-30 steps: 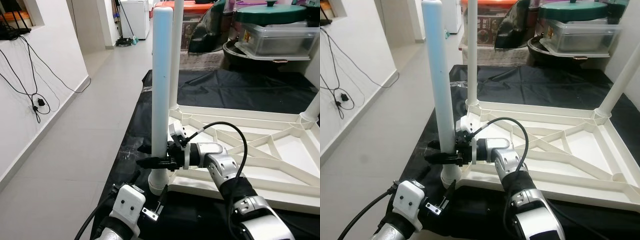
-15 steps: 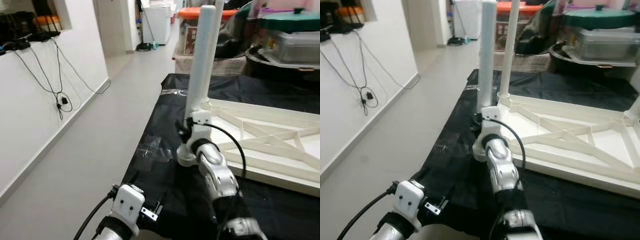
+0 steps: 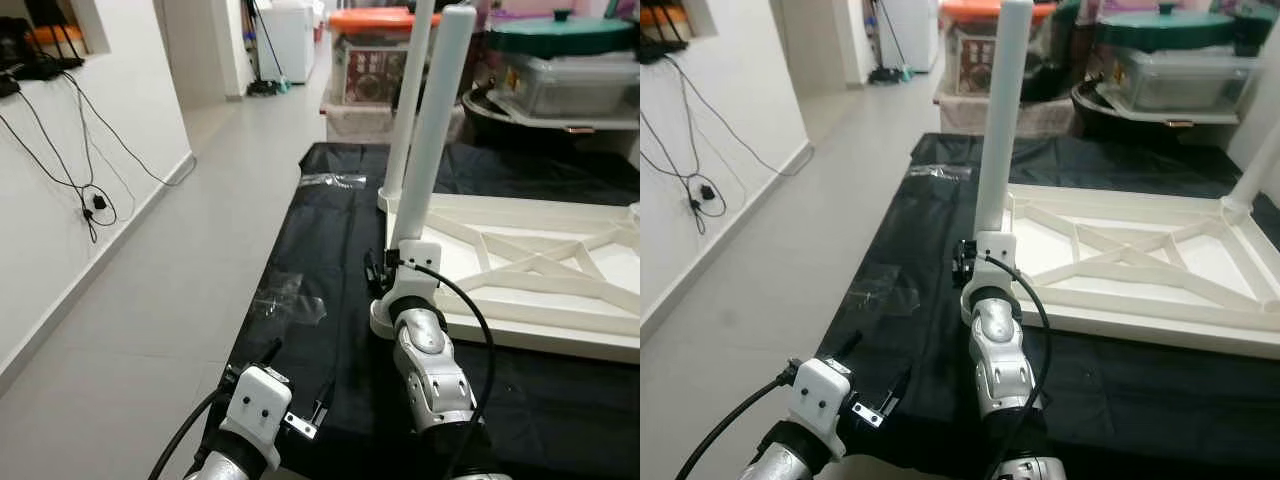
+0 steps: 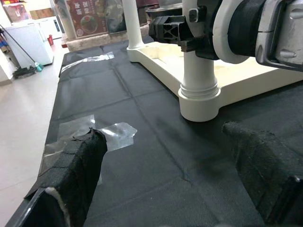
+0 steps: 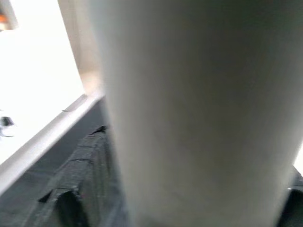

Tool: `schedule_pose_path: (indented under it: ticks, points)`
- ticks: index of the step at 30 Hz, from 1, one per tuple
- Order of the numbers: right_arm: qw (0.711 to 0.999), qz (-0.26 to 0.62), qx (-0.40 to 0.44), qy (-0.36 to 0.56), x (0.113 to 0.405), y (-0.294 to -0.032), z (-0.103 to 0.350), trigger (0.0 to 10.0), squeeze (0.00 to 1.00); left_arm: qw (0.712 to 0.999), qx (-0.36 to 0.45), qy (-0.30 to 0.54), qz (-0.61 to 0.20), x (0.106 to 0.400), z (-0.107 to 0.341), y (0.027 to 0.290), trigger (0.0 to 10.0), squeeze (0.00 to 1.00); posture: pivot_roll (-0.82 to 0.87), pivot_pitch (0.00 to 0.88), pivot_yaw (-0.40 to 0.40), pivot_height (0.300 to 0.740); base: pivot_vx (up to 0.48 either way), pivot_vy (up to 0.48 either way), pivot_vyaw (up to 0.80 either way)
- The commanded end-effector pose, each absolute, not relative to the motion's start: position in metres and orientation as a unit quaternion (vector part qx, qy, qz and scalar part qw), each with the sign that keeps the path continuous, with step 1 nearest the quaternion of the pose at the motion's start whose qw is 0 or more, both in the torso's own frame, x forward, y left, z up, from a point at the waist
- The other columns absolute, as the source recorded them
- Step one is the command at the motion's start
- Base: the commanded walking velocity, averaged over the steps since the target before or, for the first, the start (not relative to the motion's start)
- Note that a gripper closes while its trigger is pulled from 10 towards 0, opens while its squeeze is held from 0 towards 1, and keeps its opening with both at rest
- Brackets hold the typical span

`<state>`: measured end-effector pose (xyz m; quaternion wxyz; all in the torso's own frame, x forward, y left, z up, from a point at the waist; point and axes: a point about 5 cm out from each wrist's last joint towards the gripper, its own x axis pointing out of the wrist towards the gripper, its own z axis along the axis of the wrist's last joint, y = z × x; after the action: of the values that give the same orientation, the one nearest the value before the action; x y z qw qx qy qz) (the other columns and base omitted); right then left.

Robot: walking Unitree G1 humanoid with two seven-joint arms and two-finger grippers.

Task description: Building children table

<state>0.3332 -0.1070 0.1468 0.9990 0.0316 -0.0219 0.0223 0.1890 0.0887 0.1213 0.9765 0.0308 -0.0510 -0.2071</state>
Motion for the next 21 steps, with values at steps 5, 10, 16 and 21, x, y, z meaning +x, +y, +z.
schedule_pose_path:
  ticks: [5, 10, 16, 21]
  points:
    - [0.971, 0.212, 0.108, -0.029, 0.343, -0.093, 0.155, 10.0, 0.00, 0.977, 0.027, -0.042, -0.206, 0.189, 0.118, 0.090, 10.0, 0.00, -0.03, 0.012, 0.000, 0.740, 0.000, 0.000, 0.00]
    - [0.904, 0.416, 0.092, -0.012, 0.345, -0.099, 0.166, 10.0, 0.00, 0.977, 0.027, -0.043, -0.205, 0.190, 0.118, 0.090, 10.0, 0.00, -0.03, 0.014, 0.002, 0.740, 0.000, 0.000, 0.00]
    - [0.808, 0.584, 0.073, 0.007, 0.341, -0.094, 0.178, 10.0, 0.00, 0.977, 0.027, -0.043, -0.206, 0.190, 0.118, 0.089, 10.0, 0.00, -0.03, 0.014, 0.002, 0.740, 0.000, 0.000, 0.00]
    - [0.726, 0.685, 0.042, 0.046, 0.332, -0.087, 0.169, 10.0, 0.00, 0.977, 0.028, -0.043, -0.205, 0.190, 0.117, 0.089, 10.0, 0.00, -0.01, 0.011, 0.002, 0.740, 0.000, 0.000, 0.00]
